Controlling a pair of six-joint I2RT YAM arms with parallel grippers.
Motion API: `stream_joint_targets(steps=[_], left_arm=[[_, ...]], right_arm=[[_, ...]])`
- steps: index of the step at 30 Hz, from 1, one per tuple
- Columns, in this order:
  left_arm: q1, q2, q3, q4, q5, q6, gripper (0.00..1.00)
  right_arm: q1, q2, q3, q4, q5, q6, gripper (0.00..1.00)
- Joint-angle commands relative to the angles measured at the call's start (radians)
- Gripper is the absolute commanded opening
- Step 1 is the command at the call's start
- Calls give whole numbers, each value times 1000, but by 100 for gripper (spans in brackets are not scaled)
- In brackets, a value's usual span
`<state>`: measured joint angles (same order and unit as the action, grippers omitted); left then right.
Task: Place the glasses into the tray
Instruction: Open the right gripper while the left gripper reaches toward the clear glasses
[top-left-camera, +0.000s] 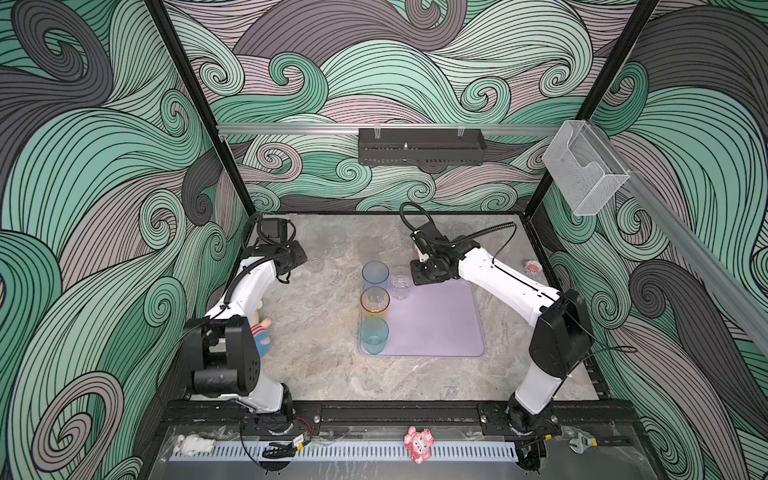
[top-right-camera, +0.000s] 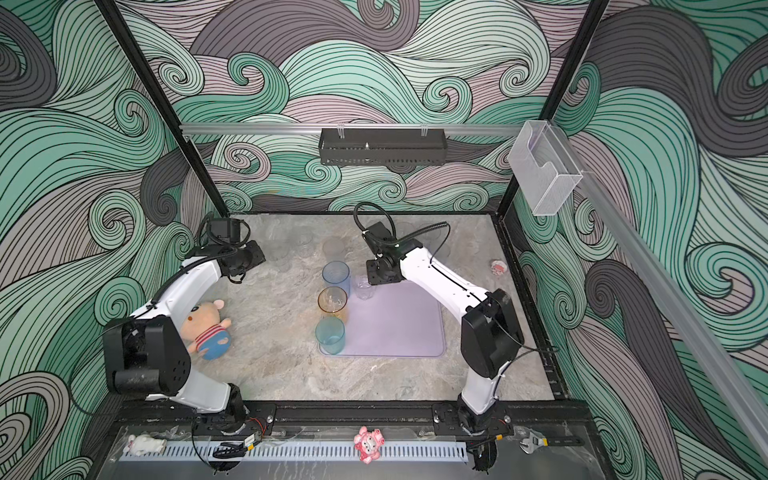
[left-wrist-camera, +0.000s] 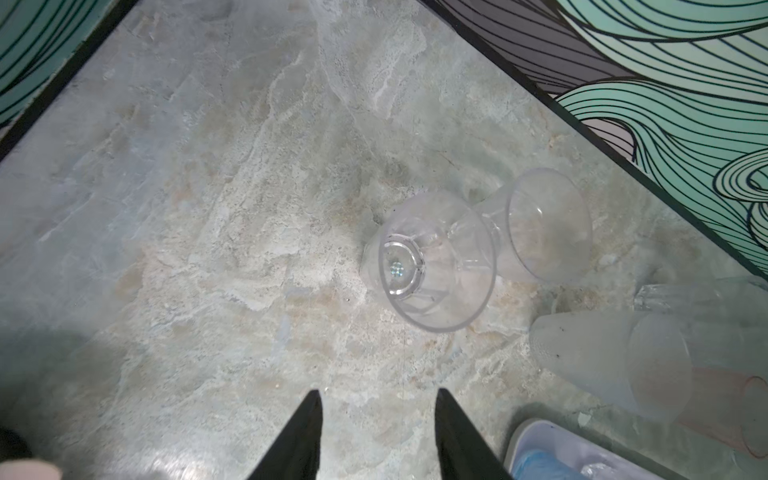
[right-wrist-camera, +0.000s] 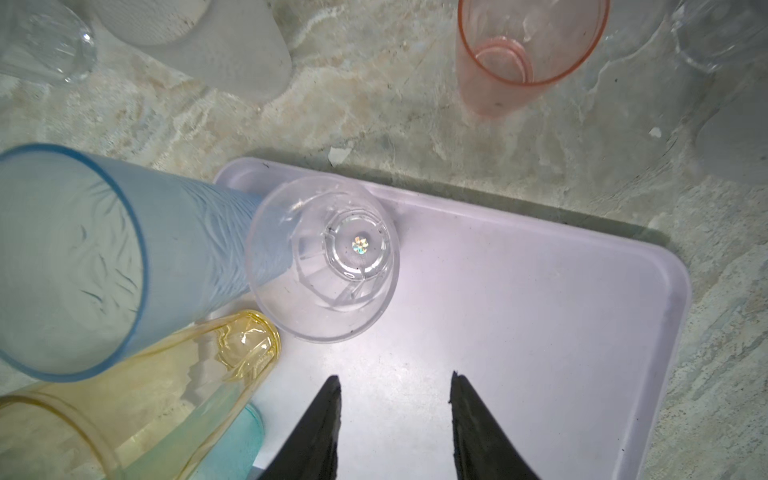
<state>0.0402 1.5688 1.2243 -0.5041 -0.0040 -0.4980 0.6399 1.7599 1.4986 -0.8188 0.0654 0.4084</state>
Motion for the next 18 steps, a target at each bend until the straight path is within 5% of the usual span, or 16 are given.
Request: stream_joint_targets(steps=[1, 18], left_arm=[[15, 74, 97, -54, 6, -1, 46], [20, 341, 252, -80, 25, 42, 44]], right_arm=[[-5, -44, -29, 36, -24, 15, 44], [-31, -101, -115, 75, -50, 16, 45]])
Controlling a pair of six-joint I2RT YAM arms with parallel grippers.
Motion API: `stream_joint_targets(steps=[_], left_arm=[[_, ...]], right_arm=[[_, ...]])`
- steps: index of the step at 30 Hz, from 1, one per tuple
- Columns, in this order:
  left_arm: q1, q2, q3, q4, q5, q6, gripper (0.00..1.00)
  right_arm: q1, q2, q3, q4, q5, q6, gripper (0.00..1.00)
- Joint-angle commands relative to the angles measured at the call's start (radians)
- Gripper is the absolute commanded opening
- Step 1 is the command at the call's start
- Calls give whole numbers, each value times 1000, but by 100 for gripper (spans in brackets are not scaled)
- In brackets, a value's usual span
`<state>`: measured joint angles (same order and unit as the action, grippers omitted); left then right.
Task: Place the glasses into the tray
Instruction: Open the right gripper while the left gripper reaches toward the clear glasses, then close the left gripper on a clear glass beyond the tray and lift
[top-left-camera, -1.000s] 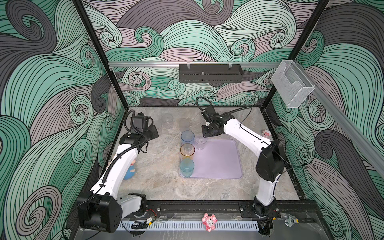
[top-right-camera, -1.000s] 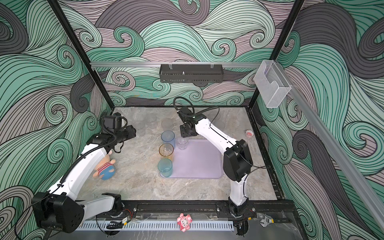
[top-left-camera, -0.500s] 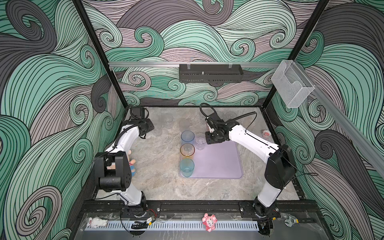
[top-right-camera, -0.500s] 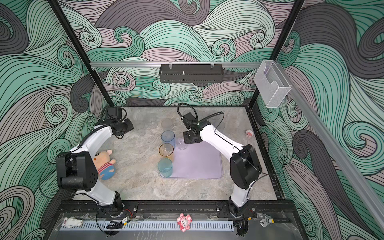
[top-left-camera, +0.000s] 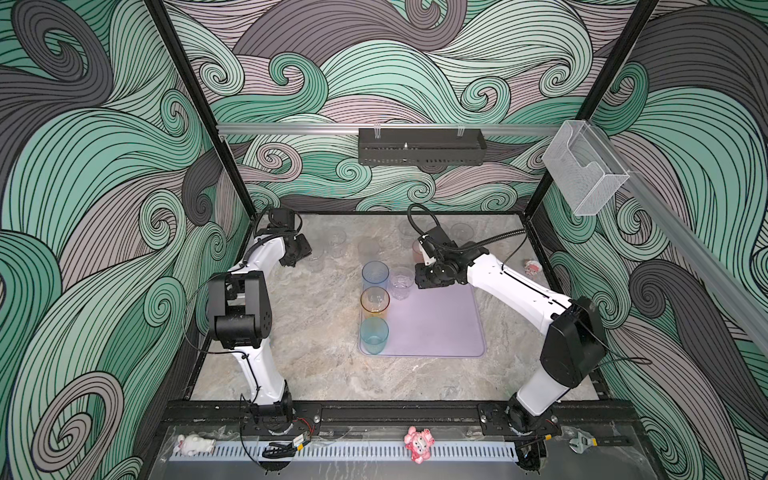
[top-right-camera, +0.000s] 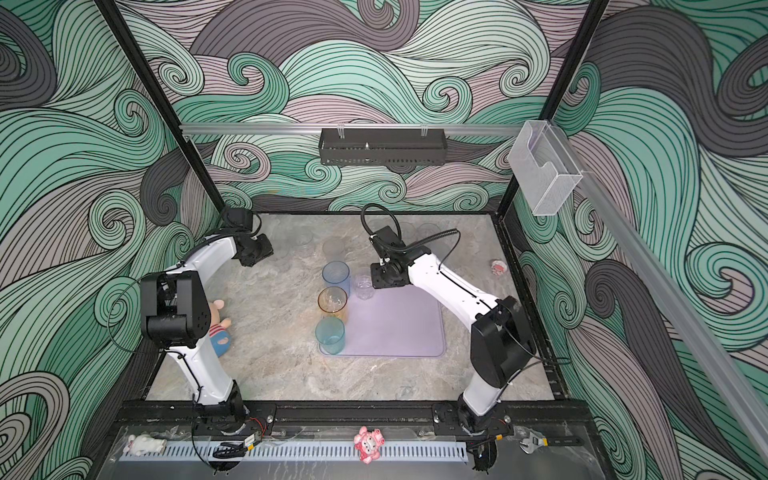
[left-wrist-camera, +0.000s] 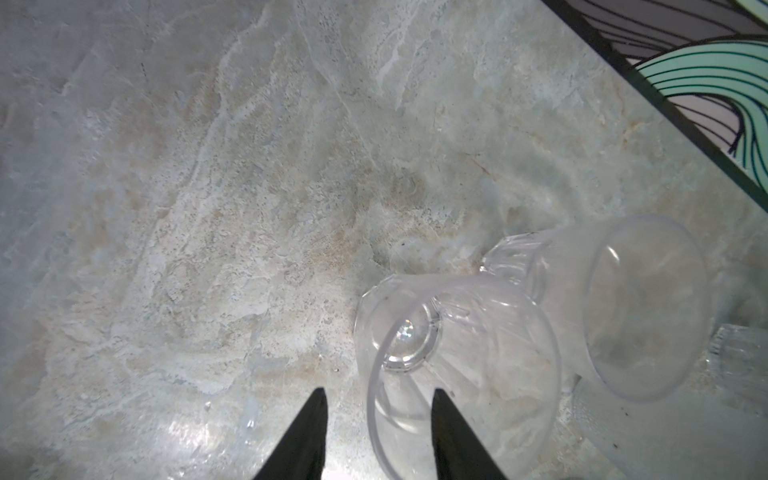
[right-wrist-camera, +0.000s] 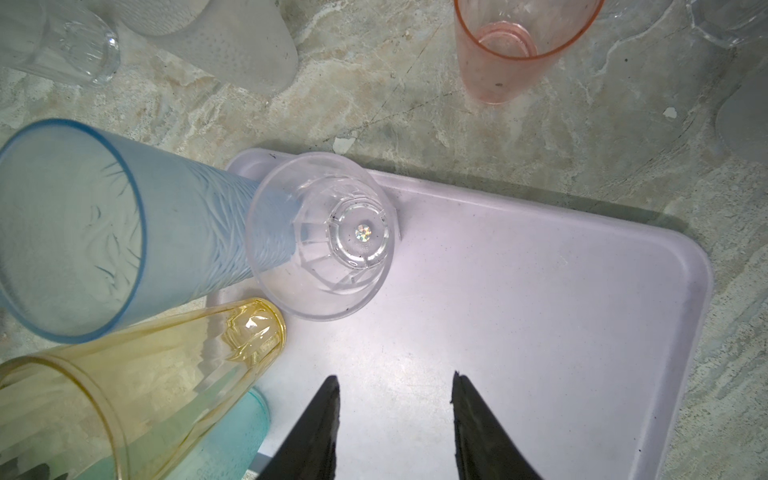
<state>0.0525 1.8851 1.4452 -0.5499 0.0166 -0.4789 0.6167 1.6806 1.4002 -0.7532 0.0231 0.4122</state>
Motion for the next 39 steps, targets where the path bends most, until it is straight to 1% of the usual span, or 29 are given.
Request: stream_joint_targets(steps=[1, 4, 7, 9, 16, 19, 21, 25, 29, 34, 36, 39], left_arm=[[7, 32, 29, -35, -3, 28, 44], [7, 62, 30, -34, -16, 39, 42], [7, 87, 35, -39, -8, 40, 37], [7, 88, 32, -39, 4, 38, 31], [7, 48, 22, -52, 4, 44, 12], [8, 16, 12, -71, -10, 46, 4], [9, -23, -17, -59, -17, 46, 1], [10, -126, -70, -51, -12, 27, 0], [24, -259, -111, -51, 22, -13, 0], [20, -424, -106, -46, 82, -20, 0], [-4, -481, -82, -61, 80, -24, 0], [-79, -526, -8, -106, 51, -1, 0]], right_arm=[[-9, -22, -18, 12, -11, 13, 45], [-11, -24, -23, 16, -16, 18, 45], [-10, -28, -27, 20, -20, 23, 45], [-10, -32, -32, 22, -20, 26, 45], [-9, -32, -38, 38, -32, 46, 45], [-8, -31, -40, 43, -46, 54, 45], [-7, -33, -40, 42, -52, 56, 45], [-5, -41, -44, 32, -55, 54, 45], [-6, -59, -47, 22, -45, 53, 45], [-6, -77, -49, 6, -43, 51, 46], [-10, -87, -53, 4, -39, 51, 46], [-27, -107, -56, -4, -32, 58, 46]])
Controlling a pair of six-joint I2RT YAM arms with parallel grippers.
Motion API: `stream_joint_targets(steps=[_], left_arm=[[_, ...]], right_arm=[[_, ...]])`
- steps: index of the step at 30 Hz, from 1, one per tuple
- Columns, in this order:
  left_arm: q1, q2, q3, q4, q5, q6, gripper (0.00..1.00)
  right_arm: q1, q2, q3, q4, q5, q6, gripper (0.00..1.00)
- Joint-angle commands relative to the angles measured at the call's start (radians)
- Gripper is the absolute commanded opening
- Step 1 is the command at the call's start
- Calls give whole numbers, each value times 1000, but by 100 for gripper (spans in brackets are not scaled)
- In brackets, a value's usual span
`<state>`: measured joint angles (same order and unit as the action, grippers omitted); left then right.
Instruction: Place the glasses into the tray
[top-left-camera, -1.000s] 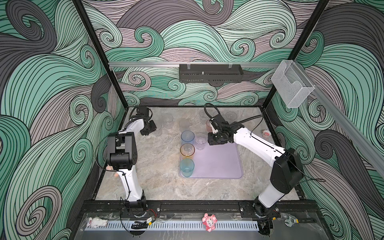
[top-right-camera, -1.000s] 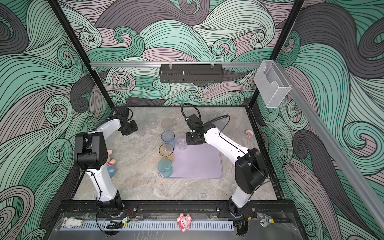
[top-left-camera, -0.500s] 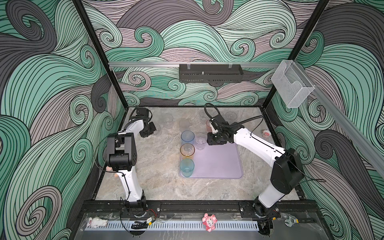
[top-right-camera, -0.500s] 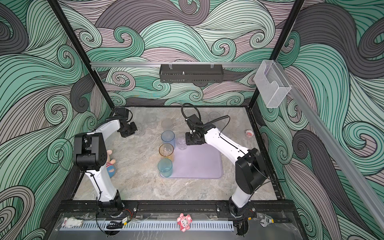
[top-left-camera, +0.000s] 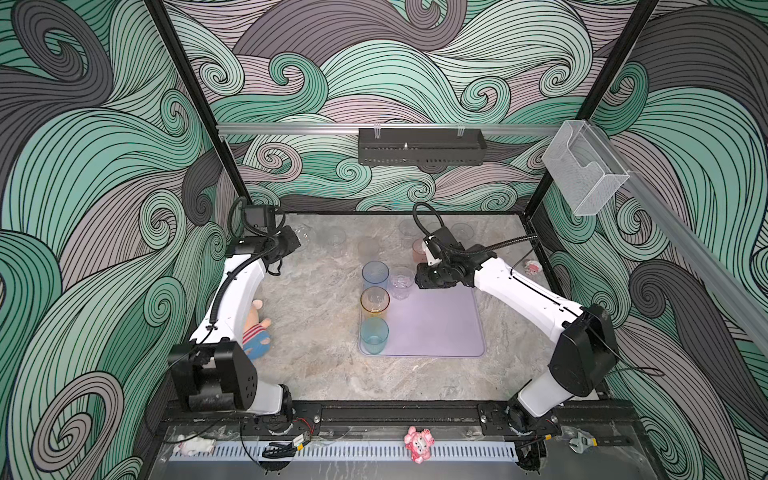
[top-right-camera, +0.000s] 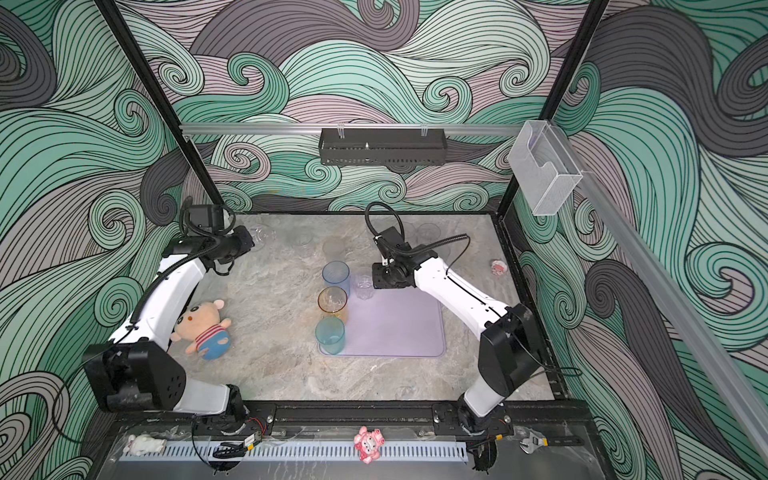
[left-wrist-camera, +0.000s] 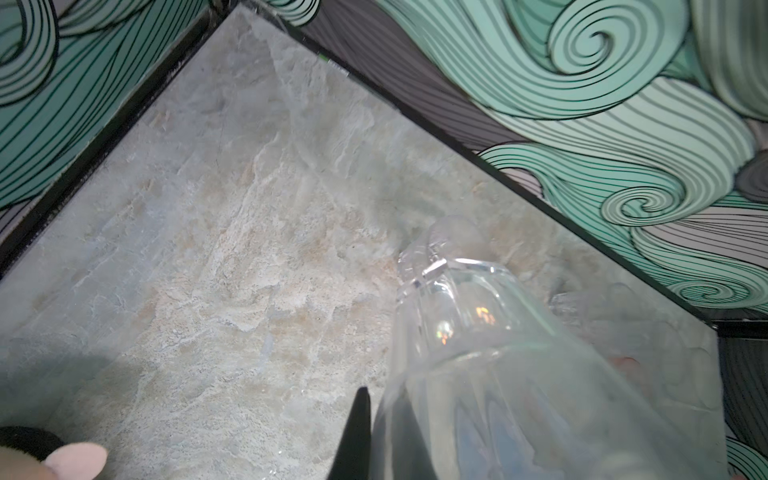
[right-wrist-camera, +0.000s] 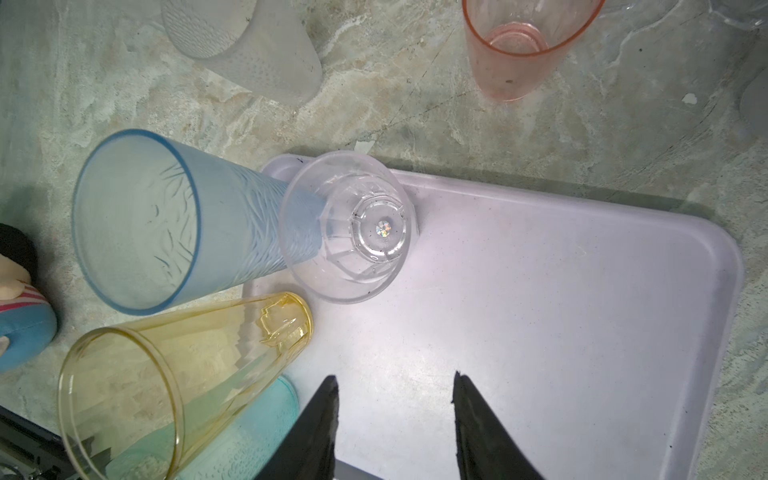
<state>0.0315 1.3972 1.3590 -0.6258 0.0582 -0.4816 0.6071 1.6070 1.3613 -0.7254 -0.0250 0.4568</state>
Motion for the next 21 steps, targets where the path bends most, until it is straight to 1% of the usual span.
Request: stream_joint_targets(steps=[1, 3, 5, 9, 12, 16, 19, 21], left_arm=[[-99, -45, 104, -44, -5, 8, 0], [-215, -52, 143, -47, -50, 30, 0], [-338, -41, 172, -54, -71, 43, 0], [-585, 33, 213, -72, -123, 76, 0], [-714, 107, 214, -71, -165, 114, 0], [-805, 190, 205, -75, -170, 144, 0], [-827, 251, 203, -101, -146, 144, 0], [-828, 277, 223, -139, -126, 142, 0]], right_arm=[[-27, -41, -16, -36, 13, 18, 46], [-47, -63, -23, -38, 7, 27, 46], [-80, -84, -33, -38, -9, 38, 46], [-159, -133, -70, -38, -47, 58, 46], [-214, -178, -113, -39, -75, 71, 46], [-253, -240, -179, -50, -101, 76, 46], [-254, -290, -215, -89, -124, 77, 46], [-250, -366, -243, -91, -155, 104, 47]])
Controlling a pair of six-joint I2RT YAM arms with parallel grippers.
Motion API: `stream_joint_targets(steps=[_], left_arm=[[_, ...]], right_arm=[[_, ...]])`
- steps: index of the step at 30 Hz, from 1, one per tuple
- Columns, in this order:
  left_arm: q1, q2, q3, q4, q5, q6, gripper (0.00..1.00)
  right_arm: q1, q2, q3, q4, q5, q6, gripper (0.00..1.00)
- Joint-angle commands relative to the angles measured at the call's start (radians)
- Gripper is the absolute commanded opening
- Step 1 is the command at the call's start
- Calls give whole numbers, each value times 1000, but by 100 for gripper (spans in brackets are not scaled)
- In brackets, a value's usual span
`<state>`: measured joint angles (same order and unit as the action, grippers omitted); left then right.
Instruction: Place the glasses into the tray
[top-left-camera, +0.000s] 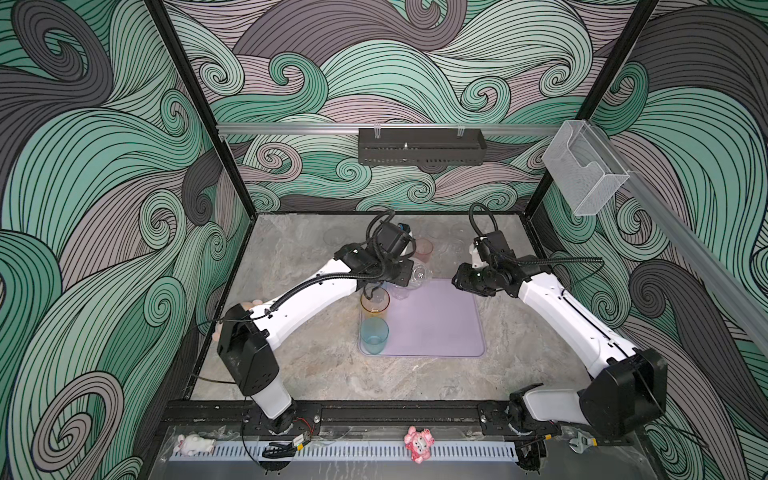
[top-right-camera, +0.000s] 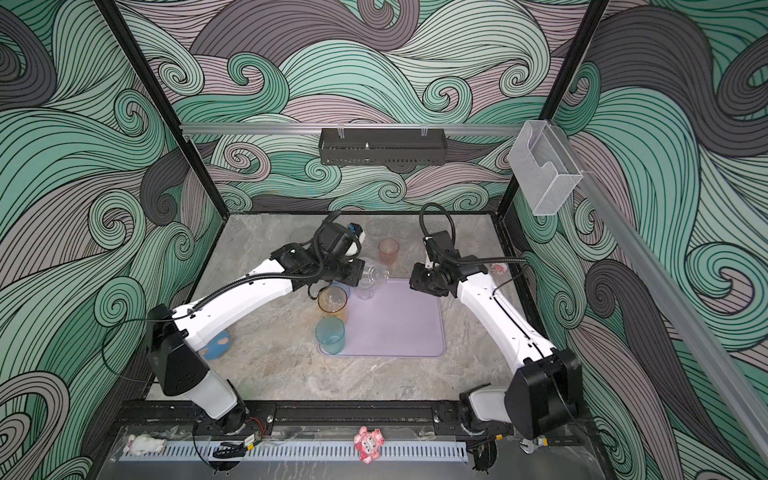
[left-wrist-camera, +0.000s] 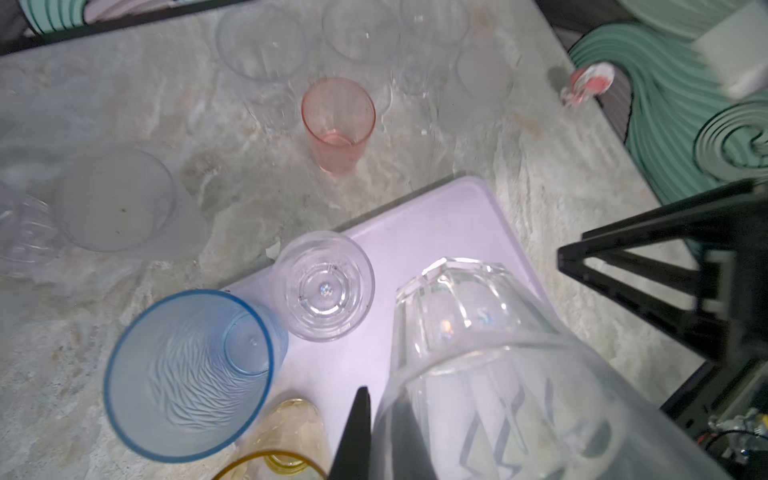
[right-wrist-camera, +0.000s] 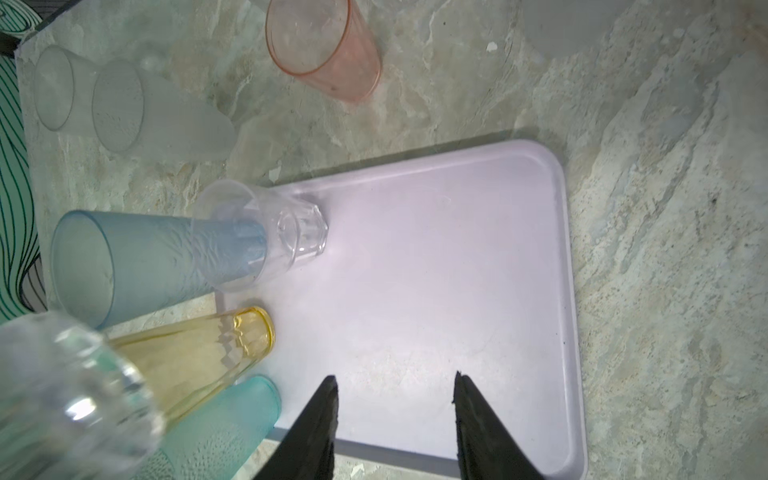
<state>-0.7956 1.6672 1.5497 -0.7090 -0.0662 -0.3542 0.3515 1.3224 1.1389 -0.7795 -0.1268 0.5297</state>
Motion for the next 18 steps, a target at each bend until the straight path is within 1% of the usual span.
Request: stream_joint_targets(steps=[1, 3, 5, 10, 14, 18], left_arm=[[-1, 15, 41, -69, 7, 15, 0], [-5, 27, 37, -63, 13, 16, 0], [-15, 38, 26, -51, 19, 17, 0], [-43, 97, 36, -74, 26, -6, 0], [-59, 112, 52, -86, 23, -18, 0], [-68, 122, 49, -81, 22, -37, 0]], right_arm=[[11, -123, -34, -20, -67, 54, 47], [39, -199, -58, 19, -78, 102, 49], [69, -212, -46, 18, -79, 132, 51], [153, -182, -7, 29, -55, 150, 56], [219, -130, 5, 63, -47, 162, 57], [248, -72, 24, 111, -49, 173, 58]])
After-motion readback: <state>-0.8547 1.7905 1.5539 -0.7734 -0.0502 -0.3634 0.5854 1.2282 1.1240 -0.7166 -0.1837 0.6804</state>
